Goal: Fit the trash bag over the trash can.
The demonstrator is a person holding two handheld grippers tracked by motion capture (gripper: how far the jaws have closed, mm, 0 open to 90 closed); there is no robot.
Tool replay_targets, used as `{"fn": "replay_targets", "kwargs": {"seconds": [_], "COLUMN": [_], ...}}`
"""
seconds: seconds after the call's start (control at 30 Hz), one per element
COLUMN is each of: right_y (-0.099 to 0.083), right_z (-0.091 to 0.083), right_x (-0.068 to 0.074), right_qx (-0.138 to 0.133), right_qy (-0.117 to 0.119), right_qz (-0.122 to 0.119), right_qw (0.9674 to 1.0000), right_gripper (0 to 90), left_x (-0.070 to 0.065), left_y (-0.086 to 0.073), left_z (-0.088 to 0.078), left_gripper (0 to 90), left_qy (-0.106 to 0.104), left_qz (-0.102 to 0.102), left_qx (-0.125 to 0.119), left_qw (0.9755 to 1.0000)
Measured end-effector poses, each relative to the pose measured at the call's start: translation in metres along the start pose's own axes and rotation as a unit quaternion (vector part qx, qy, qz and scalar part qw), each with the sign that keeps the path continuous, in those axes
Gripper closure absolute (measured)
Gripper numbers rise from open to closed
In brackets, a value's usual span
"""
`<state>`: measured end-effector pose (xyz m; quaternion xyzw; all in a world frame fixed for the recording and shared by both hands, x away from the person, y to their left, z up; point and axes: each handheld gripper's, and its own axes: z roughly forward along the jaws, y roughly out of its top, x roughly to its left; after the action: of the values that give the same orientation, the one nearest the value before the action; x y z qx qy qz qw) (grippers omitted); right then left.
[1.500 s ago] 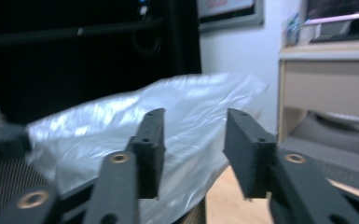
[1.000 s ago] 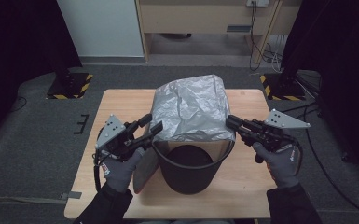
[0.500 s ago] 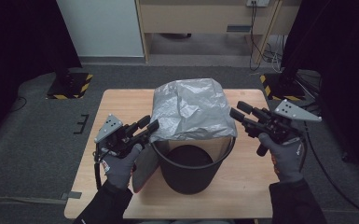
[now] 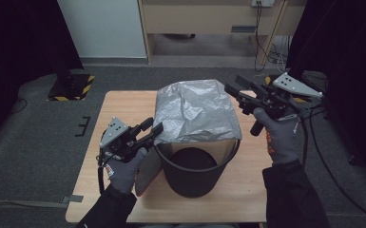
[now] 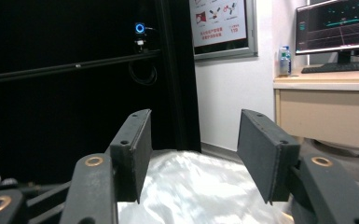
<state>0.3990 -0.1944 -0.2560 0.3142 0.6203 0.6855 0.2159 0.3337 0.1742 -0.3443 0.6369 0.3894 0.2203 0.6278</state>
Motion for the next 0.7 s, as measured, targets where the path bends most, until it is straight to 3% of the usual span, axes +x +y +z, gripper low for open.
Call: {"fn": "replay_targets", "kwargs": {"seconds": [0.23, 0.43, 0.6, 0.7], "right_y": [0.015, 0.004, -0.023, -0.038], "right_z": [0.037, 0.076, 0.099, 0.107], "right_x": [0.024, 0.04, 0.045, 0.046], "right_qx": [0.021, 0.081, 0.15, 0.192], "right_qy": [-0.002, 0.0, -0.001, -0.009], "right_qz": [-0.017, -0.032, -0.042, -0.051], "right_qw": [0.9996, 0.9962, 0.9878, 0.98], "right_gripper": [41.0, 40.9, 41.3, 41.2], "left_x": [-0.001, -0.001, -0.002, -0.002], "left_y": [0.0, 0.0, 0.0, 0.0], "left_z": [0.0, -0.001, -0.001, -0.001], "left_gripper": [55.1, 55.1, 55.4, 55.6], "left_qy": [0.002, 0.003, 0.006, 0.007], "left_qz": [0.005, 0.005, 0.007, 0.008], "left_qx": [0.0, 0.001, 0.001, 0.001], "left_qw": [1.0, 1.0, 1.0, 0.9999]}}
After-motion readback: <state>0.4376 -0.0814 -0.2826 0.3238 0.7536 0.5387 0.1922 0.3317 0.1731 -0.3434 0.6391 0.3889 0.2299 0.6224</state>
